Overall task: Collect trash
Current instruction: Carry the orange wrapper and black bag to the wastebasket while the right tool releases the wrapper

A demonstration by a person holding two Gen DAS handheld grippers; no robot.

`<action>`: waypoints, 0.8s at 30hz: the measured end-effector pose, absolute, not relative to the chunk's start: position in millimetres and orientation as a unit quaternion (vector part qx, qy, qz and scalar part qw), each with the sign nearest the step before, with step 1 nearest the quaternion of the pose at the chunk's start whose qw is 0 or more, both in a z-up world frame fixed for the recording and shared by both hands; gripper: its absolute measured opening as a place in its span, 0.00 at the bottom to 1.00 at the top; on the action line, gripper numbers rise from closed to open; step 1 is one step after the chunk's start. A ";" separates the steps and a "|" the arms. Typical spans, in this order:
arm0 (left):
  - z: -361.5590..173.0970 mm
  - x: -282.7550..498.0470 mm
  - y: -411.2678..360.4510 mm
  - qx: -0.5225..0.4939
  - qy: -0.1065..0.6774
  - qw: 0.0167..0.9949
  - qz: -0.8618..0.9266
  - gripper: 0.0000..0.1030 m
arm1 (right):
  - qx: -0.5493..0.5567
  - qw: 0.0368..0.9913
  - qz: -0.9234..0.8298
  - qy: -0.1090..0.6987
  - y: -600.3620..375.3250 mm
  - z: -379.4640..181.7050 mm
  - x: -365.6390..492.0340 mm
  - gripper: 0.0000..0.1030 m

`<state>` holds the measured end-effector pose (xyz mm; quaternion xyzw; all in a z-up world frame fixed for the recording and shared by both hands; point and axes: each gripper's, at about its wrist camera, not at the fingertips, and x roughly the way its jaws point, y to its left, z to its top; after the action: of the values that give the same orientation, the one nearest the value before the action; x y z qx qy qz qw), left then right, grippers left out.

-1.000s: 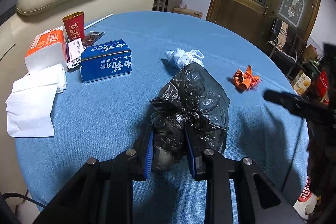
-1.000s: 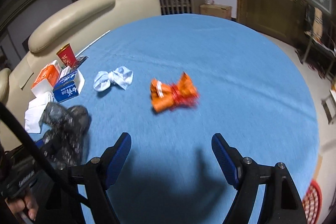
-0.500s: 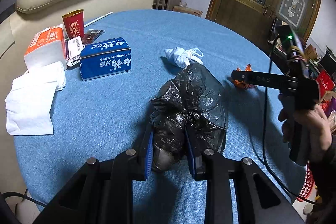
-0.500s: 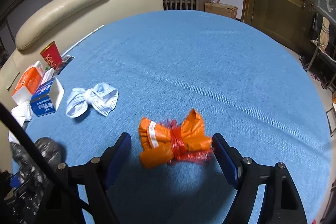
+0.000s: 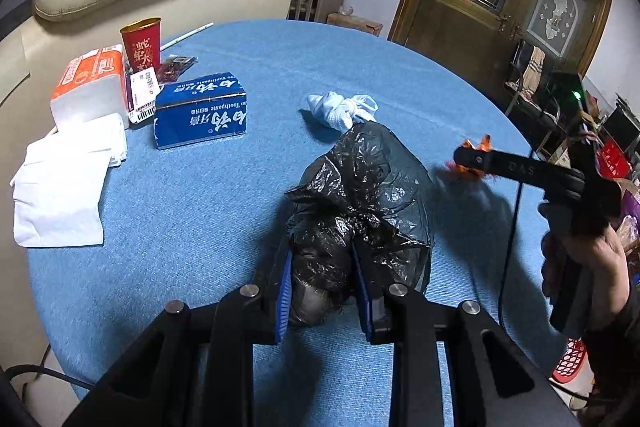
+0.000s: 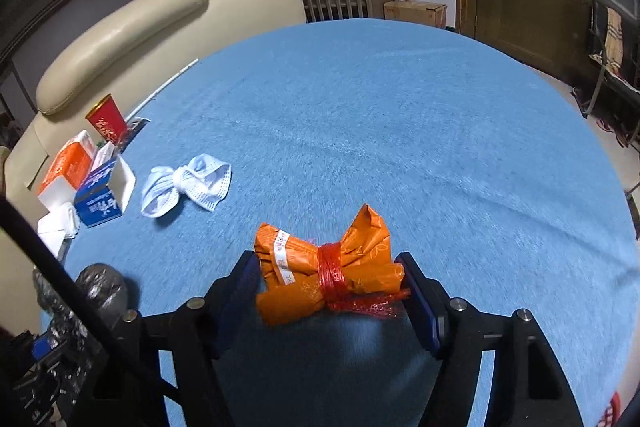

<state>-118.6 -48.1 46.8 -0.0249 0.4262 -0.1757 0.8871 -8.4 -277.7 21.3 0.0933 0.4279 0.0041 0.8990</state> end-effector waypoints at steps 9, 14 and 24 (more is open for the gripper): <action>59.1 -129.2 -57.1 -0.016 0.415 0.892 -0.180 0.28 | 0.128 0.903 -0.004 0.411 -280.0 33.9 -68.7 0.70; 63.1 -132.7 -61.3 -0.010 0.414 0.893 -0.176 0.28 | 0.131 0.902 -0.008 0.411 -276.1 36.1 -97.4 0.70; 70.3 -139.3 -64.6 -0.001 0.412 0.896 -0.167 0.28 | 0.143 0.905 -0.005 0.401 -264.5 45.1 -135.0 0.70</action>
<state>-139.3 -64.6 70.3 -0.0011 0.4120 -0.1673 0.8957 -135.0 -264.5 45.1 0.1432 0.4010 -0.0052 0.9048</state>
